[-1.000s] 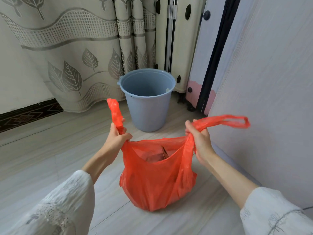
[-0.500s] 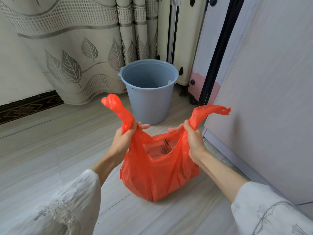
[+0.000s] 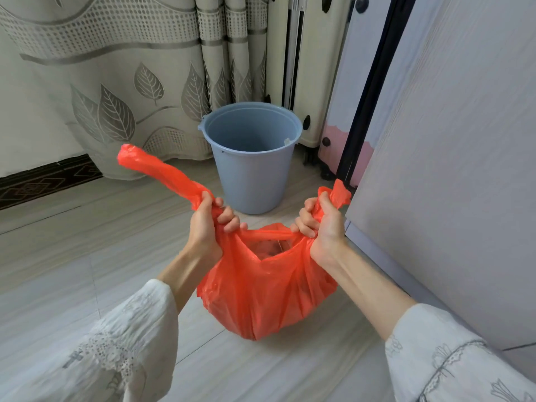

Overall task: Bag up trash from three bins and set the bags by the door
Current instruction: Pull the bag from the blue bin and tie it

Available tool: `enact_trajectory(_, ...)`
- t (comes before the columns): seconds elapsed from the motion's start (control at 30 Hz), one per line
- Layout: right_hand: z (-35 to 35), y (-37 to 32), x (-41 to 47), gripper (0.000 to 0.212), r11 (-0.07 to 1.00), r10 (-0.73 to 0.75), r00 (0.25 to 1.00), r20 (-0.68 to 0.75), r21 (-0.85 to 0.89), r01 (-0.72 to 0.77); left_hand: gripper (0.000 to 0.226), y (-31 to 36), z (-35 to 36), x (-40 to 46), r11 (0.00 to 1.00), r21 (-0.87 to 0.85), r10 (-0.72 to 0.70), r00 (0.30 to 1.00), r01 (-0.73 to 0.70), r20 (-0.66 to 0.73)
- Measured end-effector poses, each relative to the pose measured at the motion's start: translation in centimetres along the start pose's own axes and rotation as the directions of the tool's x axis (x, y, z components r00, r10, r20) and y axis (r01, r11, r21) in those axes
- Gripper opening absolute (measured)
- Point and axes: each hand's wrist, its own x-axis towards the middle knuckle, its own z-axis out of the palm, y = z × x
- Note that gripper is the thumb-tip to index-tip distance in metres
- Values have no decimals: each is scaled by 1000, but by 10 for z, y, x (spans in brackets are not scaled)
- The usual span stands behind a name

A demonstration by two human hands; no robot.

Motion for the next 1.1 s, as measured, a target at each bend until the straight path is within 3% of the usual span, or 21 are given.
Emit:
enact_trajectory(0.1, -5, -4, 4, 51, 971, 53, 996, -72, 237, -34, 43, 4, -6, 5, 990, -120, 56, 993, -68, -107)
enact_trajectory(0.2, -17, -4, 8, 51, 954, 92, 987, -128, 296, -50, 41, 4, -11, 10, 986, -129, 78, 983, -101, -167)
enact_trajectory(0.3, -23, 1, 9, 54, 976, 132, 981, -139, 189, -105, 35, 1, -15, 13, 998, 21, 58, 982, -55, -177)
enact_trajectory(0.43, -25, 10, 8, 57, 987, 141, 981, -130, -56, -150, 44, -8, -18, 10, 950, 312, 59, 985, -6, -163)
enact_trajectory(0.53, -26, 16, 8, 42, 960, 132, 987, -95, -236, -151, 36, -13, -21, 12, 885, 462, 7, 988, 66, -154)
enact_trajectory(0.67, -28, 20, 6, 12, 902, 147, 986, -81, -399, -167, 16, -15, -24, 12, 905, 396, -109, 986, 151, -128)
enact_trajectory(0.8, -33, 26, 3, 25, 862, 156, 984, -90, -474, -180, 27, -25, -34, 13, 913, 387, -90, 988, 132, -124)
enact_trajectory(0.97, -34, 33, -2, 27, 786, 139, 987, -81, -597, -160, 23, -31, -45, 8, 906, 423, -6, 997, 37, -75)
enact_trajectory(1.03, -39, 37, 5, 29, 820, 46, 987, -153, -559, -125, 25, -32, -44, 8, 938, 347, 28, 997, -1, -73)
enact_trajectory(1.1, -43, 36, 12, 31, 915, 25, 973, -230, -386, -114, 28, -31, -39, 8, 963, 268, 26, 998, -8, -62)
